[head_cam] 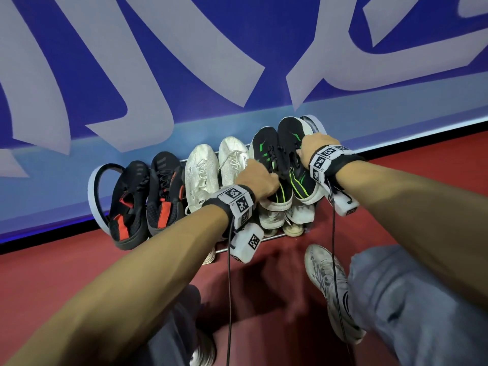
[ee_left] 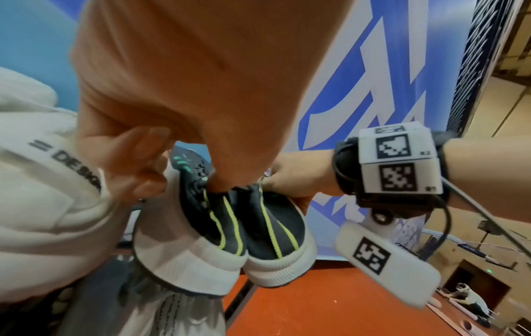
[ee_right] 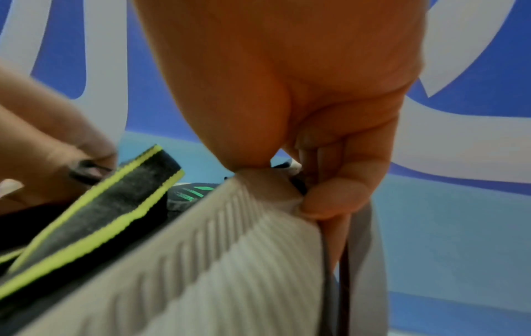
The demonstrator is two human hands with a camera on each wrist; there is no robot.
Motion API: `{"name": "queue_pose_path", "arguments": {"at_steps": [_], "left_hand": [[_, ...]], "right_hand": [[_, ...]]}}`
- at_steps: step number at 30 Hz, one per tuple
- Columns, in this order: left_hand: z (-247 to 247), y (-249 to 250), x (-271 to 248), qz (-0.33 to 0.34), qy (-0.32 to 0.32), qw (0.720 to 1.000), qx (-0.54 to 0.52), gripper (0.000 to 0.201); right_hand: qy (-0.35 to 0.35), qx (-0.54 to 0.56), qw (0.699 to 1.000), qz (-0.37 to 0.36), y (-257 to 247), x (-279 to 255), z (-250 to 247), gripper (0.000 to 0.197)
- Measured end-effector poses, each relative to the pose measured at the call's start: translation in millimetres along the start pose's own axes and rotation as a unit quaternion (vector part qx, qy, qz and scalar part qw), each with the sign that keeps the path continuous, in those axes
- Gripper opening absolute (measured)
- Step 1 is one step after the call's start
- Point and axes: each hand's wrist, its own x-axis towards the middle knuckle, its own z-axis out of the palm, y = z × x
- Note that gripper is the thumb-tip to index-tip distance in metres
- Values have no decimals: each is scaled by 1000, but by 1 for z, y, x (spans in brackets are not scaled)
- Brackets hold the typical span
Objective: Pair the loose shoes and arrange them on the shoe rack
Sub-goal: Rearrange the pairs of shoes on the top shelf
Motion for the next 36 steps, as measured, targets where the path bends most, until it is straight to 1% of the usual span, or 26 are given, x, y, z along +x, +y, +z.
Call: {"name": "queue_pose_path", "arguments": {"at_steps": [3, 5, 7, 10, 15, 17, 20, 24, 26, 28, 32, 33, 34, 35, 36], "left_hand": [[-3, -5, -1, 42, -23, 997, 54, 23], [-3, -4, -1, 54, -30, 997, 52, 16], [-2, -2, -2, 55, -28, 997, 45, 16], [-1, -3, -1, 53, -26, 998, 34, 20], [-5, -10, 1, 50, -34, 998, 11, 25], [-6, -11, 0, 58, -33, 998, 6, 21], [-8, -9, -2, 67, -26, 997, 6, 10], [-8, -6, -3, 66, -24, 997, 13, 7], [-7, -8, -1, 67, -26, 997, 15, 10], [-5, -10, 2, 68, -24, 997, 17, 16], [-2, -18, 8, 63, -33, 997, 22, 23], [-1, -20, 10, 63, -35, 997, 23, 24], [0, -21, 11, 64, -34, 997, 23, 24], [1, -21, 11, 63, -33, 997, 24, 25], [2, -21, 11, 63, -31, 997, 25, 28]], "right_hand": [[-18, 35, 999, -8, 5, 2, 2, 23], [-21, 55, 998, -4, 7, 3, 1, 25], [-21, 59, 998, 2, 8, 3, -1, 27], [-22, 61, 998, 5, 7, 2, -4, 21], [-15, 43, 999, 12, 3, 0, -2, 26], [-2, 15, 1000, 16, 0, -3, -3, 19], [38, -33, 999, 2, -3, -6, -7, 3], [50, -39, 998, 7, -1, -5, -5, 10], [53, -40, 998, -2, -1, -5, -6, 13], [35, -51, 998, -9, -1, -8, -6, 15], [-55, -82, 995, -30, -9, -10, -4, 29], [-75, -86, 993, -28, -13, -10, -3, 39], [-87, -77, 993, -21, -16, -11, -2, 53], [-88, -59, 994, -18, -19, -12, -1, 68], [-78, -37, 996, -21, -21, -14, 0, 78]]}}
